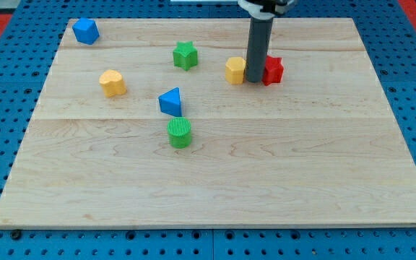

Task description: Slide the yellow hexagon into the yellow heart

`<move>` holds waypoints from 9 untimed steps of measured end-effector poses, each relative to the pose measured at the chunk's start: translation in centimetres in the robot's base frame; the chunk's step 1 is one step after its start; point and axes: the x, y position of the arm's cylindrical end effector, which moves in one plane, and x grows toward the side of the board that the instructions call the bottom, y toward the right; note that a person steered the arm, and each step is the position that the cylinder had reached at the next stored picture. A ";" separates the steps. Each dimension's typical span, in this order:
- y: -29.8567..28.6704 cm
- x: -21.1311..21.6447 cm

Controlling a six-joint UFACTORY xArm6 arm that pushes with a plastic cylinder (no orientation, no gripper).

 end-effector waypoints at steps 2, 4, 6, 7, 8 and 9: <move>-0.3 -2.5; -7.2 -0.2; -17.2 1.2; -21.3 1.2; -18.4 3.1; -18.6 9.5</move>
